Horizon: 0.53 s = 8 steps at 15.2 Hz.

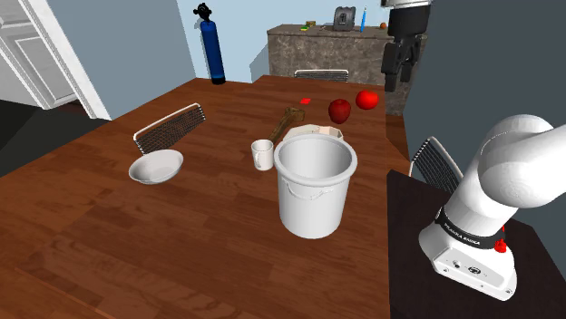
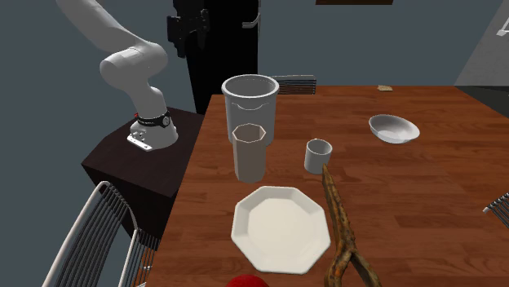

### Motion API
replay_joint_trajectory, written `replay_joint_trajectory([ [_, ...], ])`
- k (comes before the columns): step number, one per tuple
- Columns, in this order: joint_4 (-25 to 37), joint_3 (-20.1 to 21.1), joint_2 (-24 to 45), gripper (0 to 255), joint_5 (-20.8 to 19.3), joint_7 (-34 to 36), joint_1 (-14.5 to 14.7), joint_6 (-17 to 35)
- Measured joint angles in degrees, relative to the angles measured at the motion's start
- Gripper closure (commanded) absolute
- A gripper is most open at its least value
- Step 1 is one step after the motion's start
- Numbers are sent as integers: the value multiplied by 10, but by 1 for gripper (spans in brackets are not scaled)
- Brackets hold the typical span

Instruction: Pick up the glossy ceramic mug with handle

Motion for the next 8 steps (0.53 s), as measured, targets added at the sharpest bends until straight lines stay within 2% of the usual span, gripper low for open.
replay_joint_trajectory([
  [2,0,1,8,0,1,1,1,7],
  [8,5,-2,117,0,9,-4,11,110],
])
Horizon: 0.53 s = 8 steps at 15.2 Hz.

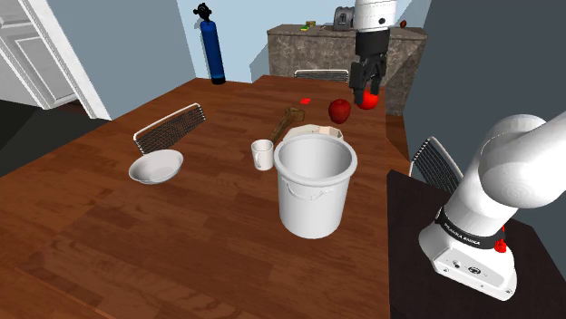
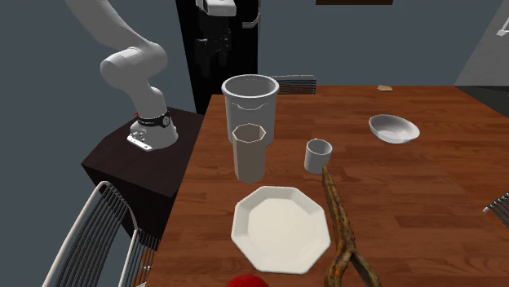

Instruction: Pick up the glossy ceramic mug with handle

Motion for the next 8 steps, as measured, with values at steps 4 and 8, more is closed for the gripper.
replay_joint_trajectory([
  [4,20,-2,77,0,6,-6,6,57],
  [8,49,-4,167,0,14,-12,12,116],
])
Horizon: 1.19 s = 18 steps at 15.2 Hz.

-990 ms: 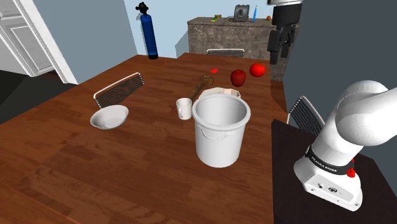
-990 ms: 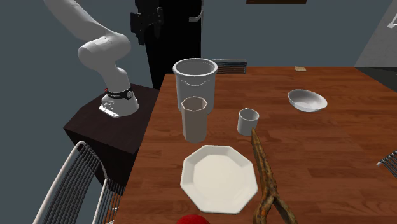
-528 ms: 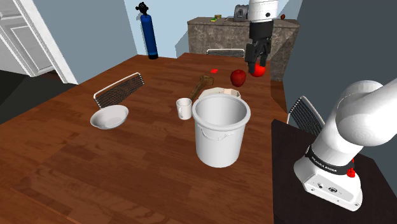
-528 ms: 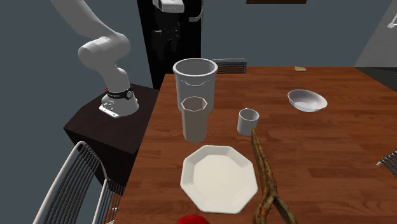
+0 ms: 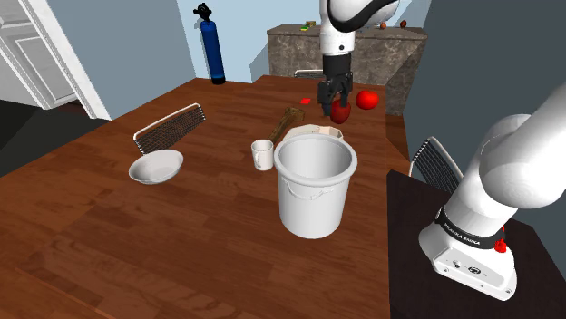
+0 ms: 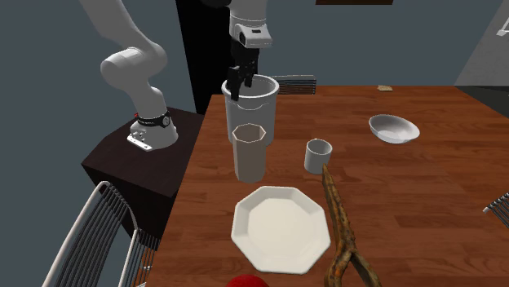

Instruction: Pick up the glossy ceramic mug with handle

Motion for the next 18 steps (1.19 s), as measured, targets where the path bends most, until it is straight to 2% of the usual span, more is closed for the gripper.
replay_joint_trajectory([
  [7,83,-1,150,0,17,-17,6,64],
  [12,170,5,270,0,32,-22,12,95],
  [18,293,12,406,0,44,-30,12,107],
])
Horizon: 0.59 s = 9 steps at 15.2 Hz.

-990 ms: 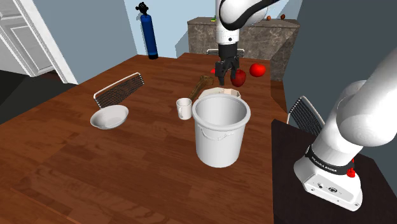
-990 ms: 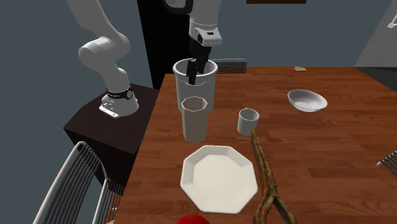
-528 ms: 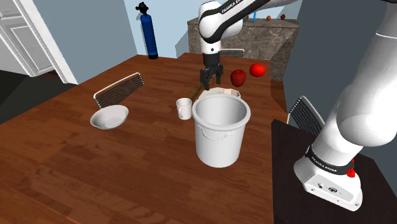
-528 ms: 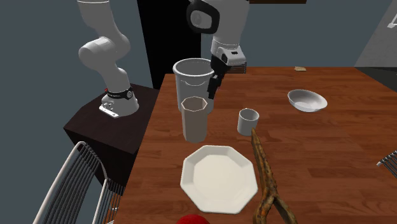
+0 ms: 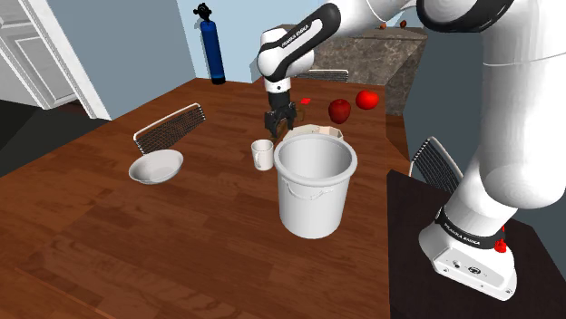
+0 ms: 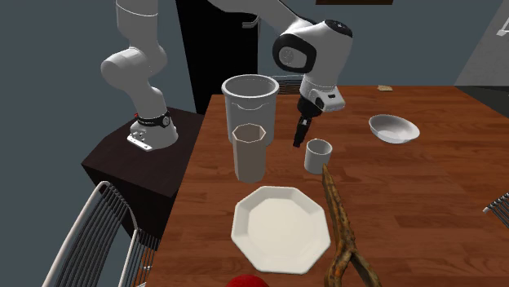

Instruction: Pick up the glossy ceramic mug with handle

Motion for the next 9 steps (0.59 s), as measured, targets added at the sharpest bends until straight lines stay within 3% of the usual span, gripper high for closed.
replay_joint_trajectory([
  [6,154,7,135,0,6,-4,-3,-21],
  [9,171,9,161,0,8,-4,-2,-13],
])
